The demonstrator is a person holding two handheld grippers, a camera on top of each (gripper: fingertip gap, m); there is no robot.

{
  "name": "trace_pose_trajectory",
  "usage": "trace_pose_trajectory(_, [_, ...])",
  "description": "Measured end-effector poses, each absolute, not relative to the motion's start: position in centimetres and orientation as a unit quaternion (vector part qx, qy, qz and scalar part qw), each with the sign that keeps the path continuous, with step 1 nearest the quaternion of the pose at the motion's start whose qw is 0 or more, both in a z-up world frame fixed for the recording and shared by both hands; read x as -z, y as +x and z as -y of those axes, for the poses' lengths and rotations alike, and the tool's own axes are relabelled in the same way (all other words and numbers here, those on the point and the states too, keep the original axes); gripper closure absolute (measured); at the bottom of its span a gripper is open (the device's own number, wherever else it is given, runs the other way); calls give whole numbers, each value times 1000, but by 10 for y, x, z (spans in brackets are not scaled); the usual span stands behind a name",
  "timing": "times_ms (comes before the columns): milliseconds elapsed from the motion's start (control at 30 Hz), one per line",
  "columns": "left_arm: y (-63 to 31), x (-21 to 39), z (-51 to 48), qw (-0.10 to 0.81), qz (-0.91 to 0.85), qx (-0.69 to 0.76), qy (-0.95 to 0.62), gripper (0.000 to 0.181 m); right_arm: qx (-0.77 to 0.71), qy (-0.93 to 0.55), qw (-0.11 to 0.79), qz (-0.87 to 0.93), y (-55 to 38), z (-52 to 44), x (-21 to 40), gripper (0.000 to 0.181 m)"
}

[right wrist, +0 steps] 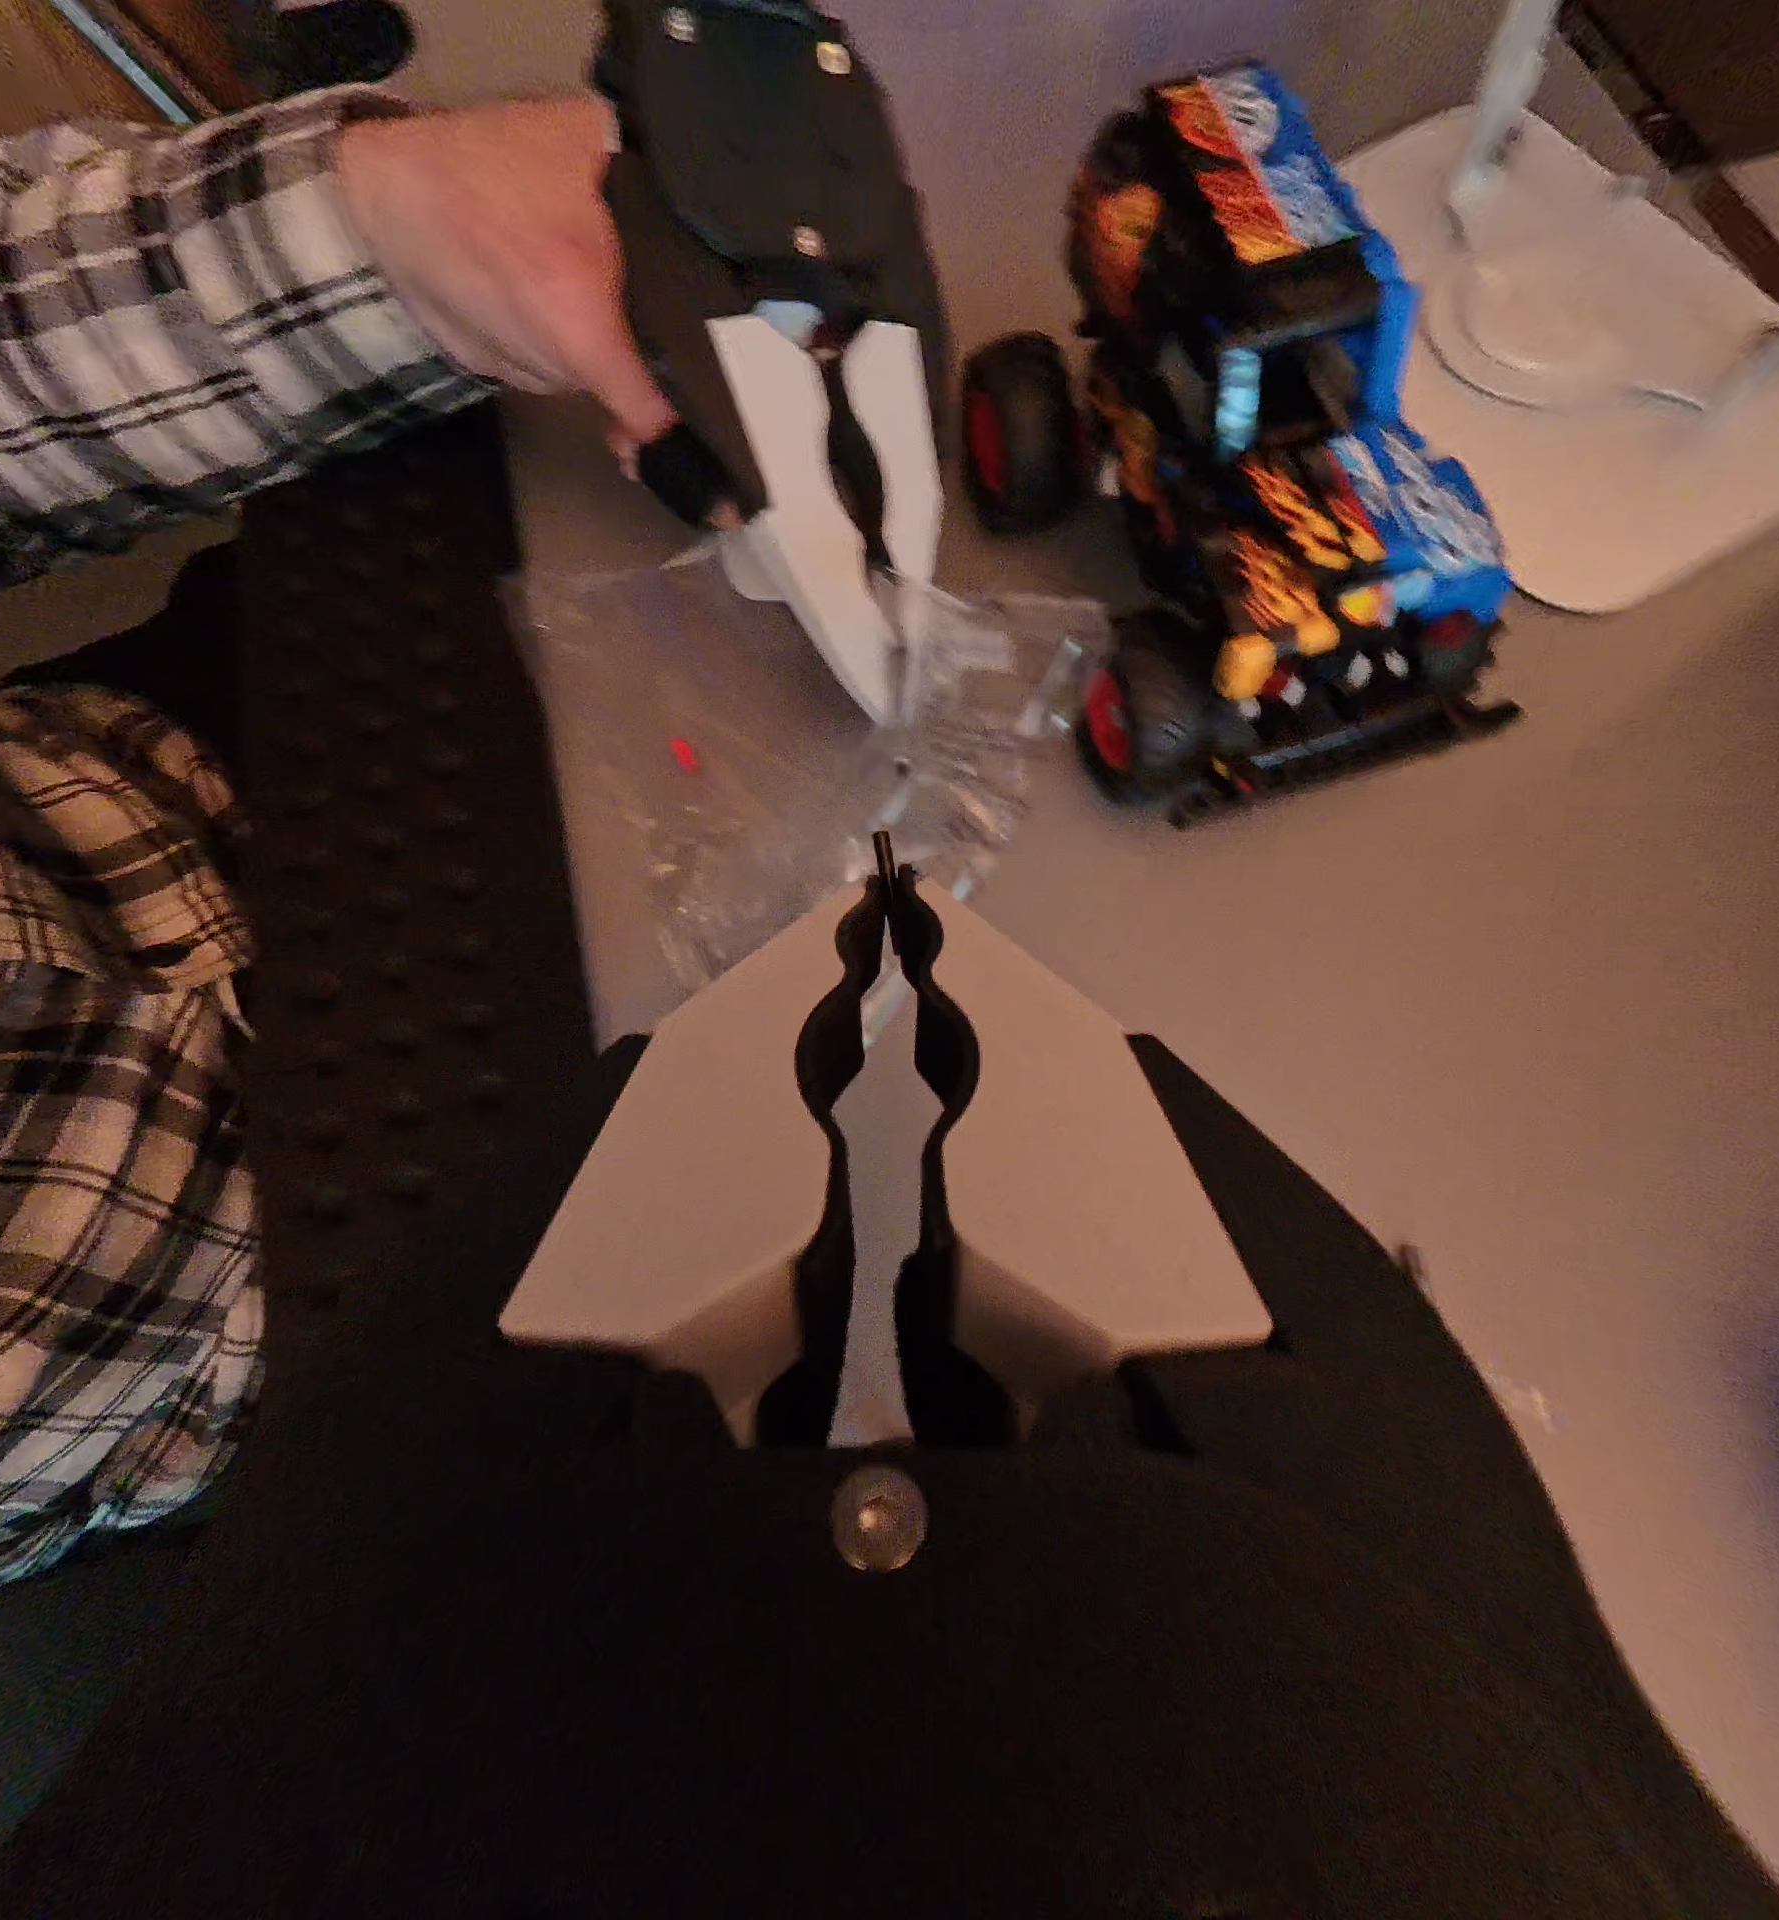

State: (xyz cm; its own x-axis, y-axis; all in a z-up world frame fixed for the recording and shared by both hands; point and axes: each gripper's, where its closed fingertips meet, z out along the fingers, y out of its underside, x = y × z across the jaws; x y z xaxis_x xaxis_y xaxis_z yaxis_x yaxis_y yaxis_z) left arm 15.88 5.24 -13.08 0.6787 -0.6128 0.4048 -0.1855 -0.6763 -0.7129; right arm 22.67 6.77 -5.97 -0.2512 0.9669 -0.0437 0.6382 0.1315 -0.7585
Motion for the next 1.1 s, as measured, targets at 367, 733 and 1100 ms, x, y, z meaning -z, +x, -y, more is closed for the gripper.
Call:
trace_pose_trajectory(367, [158, 124, -53, 339, -220, 345, -847, 181, -292, -589, 193, 728, 210, -55, 98, 171])
trace_pose_trajectory(733, [157, 123, -54, 340, -215, 350, -846, 181, -216, -662, 277, 662, 266, -152, 79, 165])
trace_pose_trajectory(1100, [156, 125, -54, 337, -215, 349, -848, 181, -140, -720, 228, 640, 284, -227, 159, 154])
